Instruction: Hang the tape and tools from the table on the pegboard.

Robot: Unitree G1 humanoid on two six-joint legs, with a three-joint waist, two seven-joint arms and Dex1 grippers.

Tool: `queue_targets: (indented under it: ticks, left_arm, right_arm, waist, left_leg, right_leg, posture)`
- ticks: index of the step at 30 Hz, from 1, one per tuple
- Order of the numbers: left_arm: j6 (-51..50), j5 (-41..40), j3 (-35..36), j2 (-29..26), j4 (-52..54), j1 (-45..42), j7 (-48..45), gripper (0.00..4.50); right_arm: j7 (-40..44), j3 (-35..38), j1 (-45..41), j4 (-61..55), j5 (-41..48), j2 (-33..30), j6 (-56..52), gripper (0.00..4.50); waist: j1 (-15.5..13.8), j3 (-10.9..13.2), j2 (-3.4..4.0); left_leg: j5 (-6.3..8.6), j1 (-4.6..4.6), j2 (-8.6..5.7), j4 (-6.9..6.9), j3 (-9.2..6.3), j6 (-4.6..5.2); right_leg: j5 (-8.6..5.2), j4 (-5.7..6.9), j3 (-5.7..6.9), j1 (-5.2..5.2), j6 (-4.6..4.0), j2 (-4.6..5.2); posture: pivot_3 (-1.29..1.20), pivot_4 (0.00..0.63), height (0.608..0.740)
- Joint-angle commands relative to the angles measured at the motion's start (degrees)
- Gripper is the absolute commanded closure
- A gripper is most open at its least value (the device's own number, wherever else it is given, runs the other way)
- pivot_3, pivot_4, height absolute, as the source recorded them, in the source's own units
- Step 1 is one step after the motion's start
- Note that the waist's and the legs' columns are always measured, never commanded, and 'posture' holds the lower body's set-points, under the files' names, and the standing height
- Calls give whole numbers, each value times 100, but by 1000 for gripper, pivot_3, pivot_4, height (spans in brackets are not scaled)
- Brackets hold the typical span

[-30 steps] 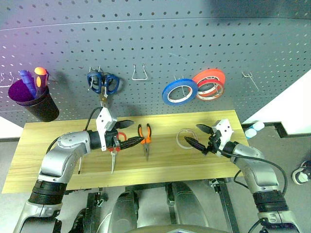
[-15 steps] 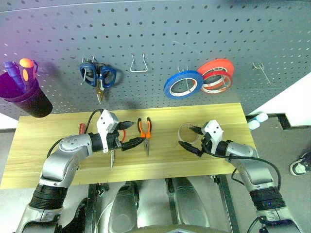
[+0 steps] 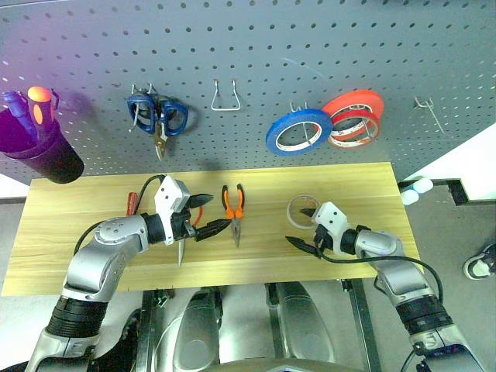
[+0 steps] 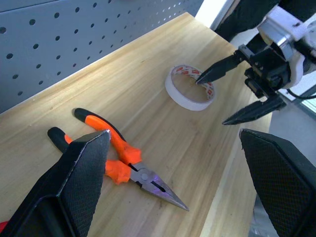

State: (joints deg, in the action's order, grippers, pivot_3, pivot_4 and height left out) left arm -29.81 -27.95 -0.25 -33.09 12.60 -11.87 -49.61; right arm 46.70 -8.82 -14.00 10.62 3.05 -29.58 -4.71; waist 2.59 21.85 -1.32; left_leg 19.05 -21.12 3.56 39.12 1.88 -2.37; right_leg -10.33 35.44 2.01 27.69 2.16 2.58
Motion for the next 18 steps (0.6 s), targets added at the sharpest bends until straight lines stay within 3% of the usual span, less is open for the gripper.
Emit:
queue_targets:
  ticks: [1, 7, 8, 9, 13, 16, 18]
  left_arm:
    - [3, -65, 76, -16, 244, 63, 17, 97]
    - [28, -33, 80, -15, 224, 51, 56, 97]
    - [25, -30, 77, -15, 221, 45, 62, 0]
    - [26, -31, 74, -16, 220, 43, 64, 0]
    - [29, -38, 65, -7, 210, 15, 95, 0]
    - [15, -72, 105, 10, 234, 8, 147, 0]
    - [-8, -67, 100, -13, 230, 10, 150, 0]
  right_arm:
    - [-48, 2, -111, 148, -98, -2, 185, 0]
    - [42, -171, -139, 219, -397, -144, 328, 0]
    - [48, -202, -134, 221, -448, -163, 359, 376]
    - [69, -234, -128, 223, -492, -191, 392, 465]
    - [14, -499, -197, 450, -995, -391, 662, 465]
    - [-125, -470, -287, 569, -1100, -399, 646, 994]
    - [-106, -452, -344, 601, -1074, -360, 637, 1602]
  waist:
    - [-7, 0, 0]
    - [-13, 0, 0]
    - [-13, 0, 0]
    - [-12, 0, 0]
    - [-12, 1, -1]
    - [-4, 2, -2]
    - [0, 2, -2]
  left_leg:
    - [0, -7, 0, 0, -2, 0]
    - [-1, -28, 0, 1, 1, -1]
    - [-1, -29, 0, 1, 2, -1]
    - [-1, -29, -1, 1, 3, -1]
    - [-1, -28, -1, 1, 3, -1]
    - [-1, -28, -1, 1, 4, -1]
    - [-1, -27, -1, 1, 5, -1]
  right_leg:
    - [0, 2, 0, 7, 0, -1]
    - [1, 6, 0, 33, -1, 1]
    - [1, 5, 0, 33, 0, 2]
    - [1, 5, 0, 34, 0, 2]
    - [1, 6, 0, 34, 0, 3]
    - [1, 6, -1, 34, 0, 2]
    - [1, 6, -2, 35, 0, 1]
  posture:
    - [-35, 404, 733]
    - [-35, 402, 733]
    - [-34, 402, 733]
    - [-34, 402, 733]
    - [-35, 407, 733]
    - [-33, 405, 733]
    - [-31, 404, 733]
